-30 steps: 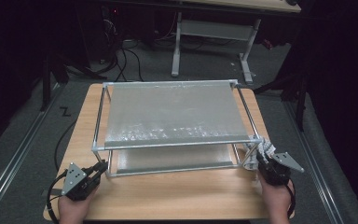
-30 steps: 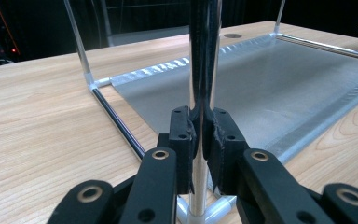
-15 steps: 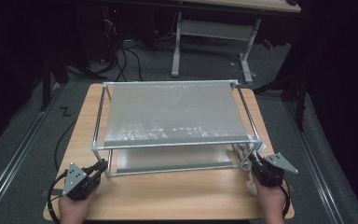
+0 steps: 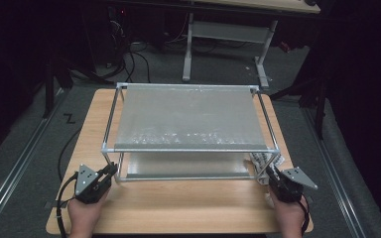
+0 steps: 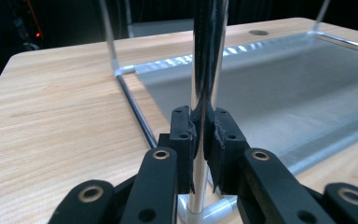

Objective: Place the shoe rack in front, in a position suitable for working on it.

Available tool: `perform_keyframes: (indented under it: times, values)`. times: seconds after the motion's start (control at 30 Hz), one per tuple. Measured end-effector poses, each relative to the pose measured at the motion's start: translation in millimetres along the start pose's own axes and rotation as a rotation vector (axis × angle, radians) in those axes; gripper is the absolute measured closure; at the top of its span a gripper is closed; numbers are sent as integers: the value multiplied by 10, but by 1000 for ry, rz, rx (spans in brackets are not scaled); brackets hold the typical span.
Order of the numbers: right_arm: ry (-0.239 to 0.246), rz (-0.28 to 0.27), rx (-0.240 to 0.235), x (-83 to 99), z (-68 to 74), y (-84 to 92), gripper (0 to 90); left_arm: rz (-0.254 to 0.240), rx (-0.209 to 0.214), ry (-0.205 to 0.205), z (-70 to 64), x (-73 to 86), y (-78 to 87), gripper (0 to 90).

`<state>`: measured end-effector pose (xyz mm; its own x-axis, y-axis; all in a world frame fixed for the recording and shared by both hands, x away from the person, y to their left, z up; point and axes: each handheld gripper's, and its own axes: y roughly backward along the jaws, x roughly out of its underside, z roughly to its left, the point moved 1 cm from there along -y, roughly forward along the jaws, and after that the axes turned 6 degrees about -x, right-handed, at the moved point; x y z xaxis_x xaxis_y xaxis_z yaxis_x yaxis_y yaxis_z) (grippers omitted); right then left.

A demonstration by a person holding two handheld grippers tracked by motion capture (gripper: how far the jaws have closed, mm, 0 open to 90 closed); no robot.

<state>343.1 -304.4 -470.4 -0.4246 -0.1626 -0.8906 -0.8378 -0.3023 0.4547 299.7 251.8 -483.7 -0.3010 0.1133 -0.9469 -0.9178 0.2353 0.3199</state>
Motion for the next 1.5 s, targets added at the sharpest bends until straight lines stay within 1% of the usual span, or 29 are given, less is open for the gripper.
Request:
perform_keyframes:
  times: [0.03,0.1,0.37,0.57,0.7,0.77,0.8,0.83,0.87,0.9,0.93,0.97,1.0,1.03,1.07,1.1,1.17,1.2,1.23,1.27,1.3,1.37,1.4,1.43,1.47,1.5]
  values:
    - [0,0,-2,1,1,0,796,13,-17,-2,18,-40,-72,807]
    - [3,0,-6,0,6,1,796,21,-28,3,42,-74,-148,807]
    - [18,-2,-21,3,46,4,795,30,-74,1,146,-177,-434,806]
    - [24,1,-41,11,85,0,795,38,-97,8,215,-241,-601,805]
    - [30,2,-47,7,118,6,795,43,-101,19,265,-273,-682,805]
    - [34,0,-50,4,121,5,795,51,-99,20,273,-287,-680,797]
    - [34,0,-51,1,130,9,794,30,-126,11,283,-311,-621,744]
    - [34,0,-49,1,132,9,794,22,-134,27,301,-313,-577,691]
    - [34,0,-49,1,132,9,794,22,-134,27,301,-313,-577,638]
    - [33,1,-50,3,131,9,794,22,-139,54,322,-311,-514,638]
    - [35,1,-52,8,129,3,794,18,-136,66,326,-301,-470,592]
    - [33,6,-53,17,131,-5,794,16,-140,66,295,-267,-341,563]
    - [33,6,-53,17,131,-5,794,16,-140,66,295,-267,-341,557]
    - [32,7,-55,21,141,-6,794,11,-101,77,213,-220,-211,544]
    - [31,9,-57,23,151,-5,794,7,-75,77,144,-189,-157,534]
    - [31,9,-57,23,151,-5,794,7,-75,77,144,-189,-157,533]
    - [39,10,-66,32,186,-9,794,2,-12,40,-56,-110,-75,526]
    - [37,14,-71,36,210,-11,794,5,14,13,-149,-69,-60,509]
    - [35,16,-81,40,253,-15,794,21,52,-23,-299,22,-53,479]
    - [35,16,-81,40,253,-15,794,21,52,-23,-299,22,-53,479]
    - [34,16,-96,43,314,-13,794,67,145,-16,-426,116,-75,476]
    - [35,17,-112,43,369,-14,794,85,201,-10,-515,165,-91,465]
    - [36,17,-123,43,411,-18,794,85,201,-10,-515,165,-91,465]
    - [35,19,-132,43,446,-22,794,97,220,-24,-567,190,-113,463]
    - [38,18,-138,43,472,-28,793,110,219,-43,-589,185,-132,463]
    - [40,21,-149,45,523,-37,793,110,219,-53,-595,181,-140,463]
